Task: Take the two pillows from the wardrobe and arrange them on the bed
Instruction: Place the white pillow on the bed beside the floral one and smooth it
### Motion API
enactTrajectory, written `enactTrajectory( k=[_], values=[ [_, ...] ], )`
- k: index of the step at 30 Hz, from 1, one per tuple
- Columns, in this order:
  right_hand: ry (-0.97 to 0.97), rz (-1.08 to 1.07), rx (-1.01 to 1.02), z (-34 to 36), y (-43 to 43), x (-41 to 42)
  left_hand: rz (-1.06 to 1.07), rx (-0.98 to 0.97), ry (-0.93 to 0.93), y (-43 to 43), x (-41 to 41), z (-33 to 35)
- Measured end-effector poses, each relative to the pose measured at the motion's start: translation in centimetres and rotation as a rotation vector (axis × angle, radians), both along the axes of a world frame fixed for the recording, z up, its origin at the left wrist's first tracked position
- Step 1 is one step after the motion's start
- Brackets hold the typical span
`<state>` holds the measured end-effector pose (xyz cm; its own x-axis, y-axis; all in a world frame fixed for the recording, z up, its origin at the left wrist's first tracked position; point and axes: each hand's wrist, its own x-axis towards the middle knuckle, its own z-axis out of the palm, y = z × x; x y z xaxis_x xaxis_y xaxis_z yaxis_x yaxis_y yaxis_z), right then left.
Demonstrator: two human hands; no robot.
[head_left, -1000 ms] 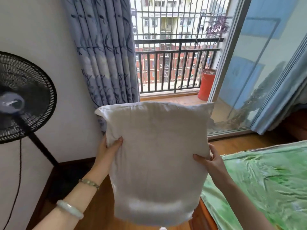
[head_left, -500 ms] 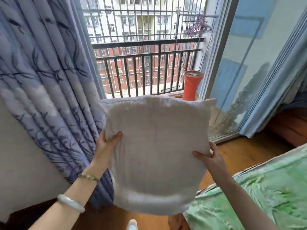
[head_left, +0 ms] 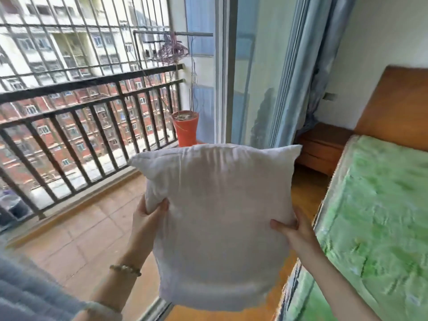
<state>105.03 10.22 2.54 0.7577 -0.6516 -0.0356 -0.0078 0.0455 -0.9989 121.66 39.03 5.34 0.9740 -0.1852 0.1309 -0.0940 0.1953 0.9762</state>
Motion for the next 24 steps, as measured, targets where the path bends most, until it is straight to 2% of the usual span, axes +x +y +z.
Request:
enactTrajectory(
  k=[12, 24],
  values=[
    [0.028, -0.316, -0.066, 0.9, -8.4, 5.2, -0.322, -0.041, -0.030, -14.9, 14.4, -0.1],
    [-0.017, -0.491, -0.030, 0.0, -28.6, 12.9, -0.497, 0.027, 0.002, -39.5, 25.6, -0.8]
  ],
)
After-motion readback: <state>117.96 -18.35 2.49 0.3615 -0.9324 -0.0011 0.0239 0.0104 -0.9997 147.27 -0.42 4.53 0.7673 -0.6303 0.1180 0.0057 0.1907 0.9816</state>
